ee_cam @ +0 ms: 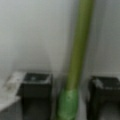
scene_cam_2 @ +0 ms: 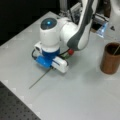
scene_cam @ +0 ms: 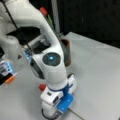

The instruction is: Flower insertion into a vase

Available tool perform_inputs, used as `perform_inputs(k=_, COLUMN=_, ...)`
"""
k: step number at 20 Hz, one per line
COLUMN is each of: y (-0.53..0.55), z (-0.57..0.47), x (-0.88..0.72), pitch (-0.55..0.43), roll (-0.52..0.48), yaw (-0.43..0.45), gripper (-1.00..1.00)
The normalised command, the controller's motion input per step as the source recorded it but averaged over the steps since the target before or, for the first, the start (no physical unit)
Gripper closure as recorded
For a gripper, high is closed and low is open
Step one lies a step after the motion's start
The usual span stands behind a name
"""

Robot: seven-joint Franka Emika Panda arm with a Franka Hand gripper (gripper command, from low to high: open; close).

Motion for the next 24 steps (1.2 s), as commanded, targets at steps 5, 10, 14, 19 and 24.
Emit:
perform_inputs(k=5, y=0.12, z=0.13, x=-0.10, pitch=0.061, roll=-0.120, yaw=0.074, gripper=1.00)
perform_inputs(k=10, y=0.17, z=0.27, x=-0.21, pitch=0.089, roll=-0.132, yaw=0.070, gripper=1.00)
perform_inputs(k=14, y=0.19, z=0.38, x=-0.31, pitch=0.064, roll=-0.127, yaw=0.071, gripper=1.00)
perform_inputs(k=19, y=0.22, z=0.33, x=-0.33, pitch=-0.030, roll=-0.118, yaw=0.046, gripper=1.00)
perform_inputs(k=24, y=0.28, z=0.36, x=-0.35, pitch=-0.100, roll=-0.064, yaw=-0.017, gripper=1.00)
